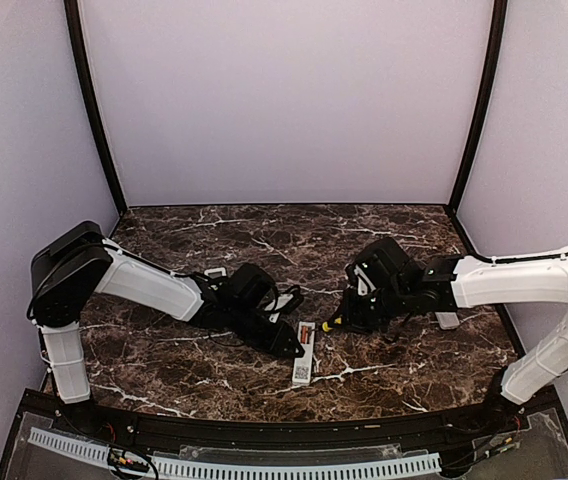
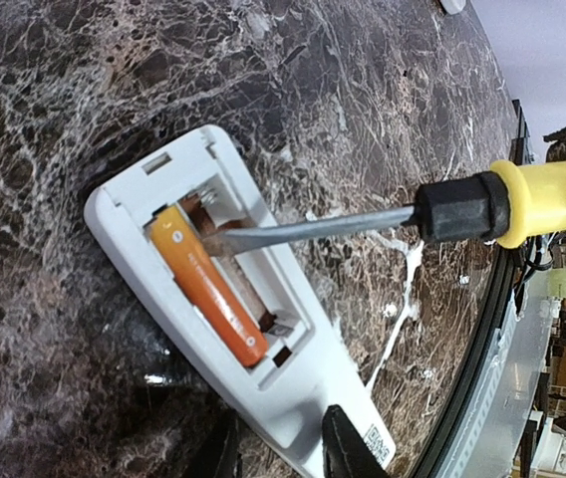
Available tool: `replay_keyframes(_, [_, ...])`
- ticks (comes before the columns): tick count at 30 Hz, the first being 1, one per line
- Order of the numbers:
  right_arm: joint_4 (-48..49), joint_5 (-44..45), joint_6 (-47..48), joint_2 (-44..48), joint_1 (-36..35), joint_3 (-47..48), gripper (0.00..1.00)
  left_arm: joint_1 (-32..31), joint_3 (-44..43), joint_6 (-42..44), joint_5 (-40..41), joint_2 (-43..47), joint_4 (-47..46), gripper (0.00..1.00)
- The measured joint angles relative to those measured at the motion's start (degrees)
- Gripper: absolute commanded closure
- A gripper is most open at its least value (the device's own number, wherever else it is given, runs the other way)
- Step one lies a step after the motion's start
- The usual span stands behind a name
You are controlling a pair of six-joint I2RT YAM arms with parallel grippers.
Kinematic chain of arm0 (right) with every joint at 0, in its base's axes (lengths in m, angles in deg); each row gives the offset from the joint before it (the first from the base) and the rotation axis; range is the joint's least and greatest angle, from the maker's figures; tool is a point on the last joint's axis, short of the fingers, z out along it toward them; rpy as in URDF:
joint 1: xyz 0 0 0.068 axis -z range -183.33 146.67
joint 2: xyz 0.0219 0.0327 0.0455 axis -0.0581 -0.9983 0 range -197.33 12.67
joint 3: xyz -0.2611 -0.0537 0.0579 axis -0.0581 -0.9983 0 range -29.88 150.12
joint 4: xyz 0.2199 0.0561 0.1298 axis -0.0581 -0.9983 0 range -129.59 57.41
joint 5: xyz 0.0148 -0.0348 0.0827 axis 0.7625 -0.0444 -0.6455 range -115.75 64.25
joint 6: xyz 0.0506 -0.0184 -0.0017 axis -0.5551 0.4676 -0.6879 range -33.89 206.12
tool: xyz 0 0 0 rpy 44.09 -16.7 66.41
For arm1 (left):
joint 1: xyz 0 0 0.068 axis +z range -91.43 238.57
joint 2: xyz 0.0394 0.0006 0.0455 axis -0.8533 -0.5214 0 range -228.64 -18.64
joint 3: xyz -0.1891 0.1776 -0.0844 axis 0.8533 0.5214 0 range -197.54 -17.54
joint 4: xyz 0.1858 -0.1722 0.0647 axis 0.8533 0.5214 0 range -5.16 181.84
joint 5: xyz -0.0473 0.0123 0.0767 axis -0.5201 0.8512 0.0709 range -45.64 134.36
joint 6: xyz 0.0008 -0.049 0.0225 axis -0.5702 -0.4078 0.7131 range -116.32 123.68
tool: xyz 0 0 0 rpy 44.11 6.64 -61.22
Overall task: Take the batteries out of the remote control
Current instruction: Hold the remote control without the battery cover at the center of the board.
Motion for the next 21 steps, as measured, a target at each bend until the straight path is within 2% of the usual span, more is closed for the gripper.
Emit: replay_keyframes(21, [0.9, -1.1, -0.4, -0.6, 0.5, -0.4, 1.0, 0.7, -0.3, 0.4, -1.1, -0.2, 0.5, 0.83])
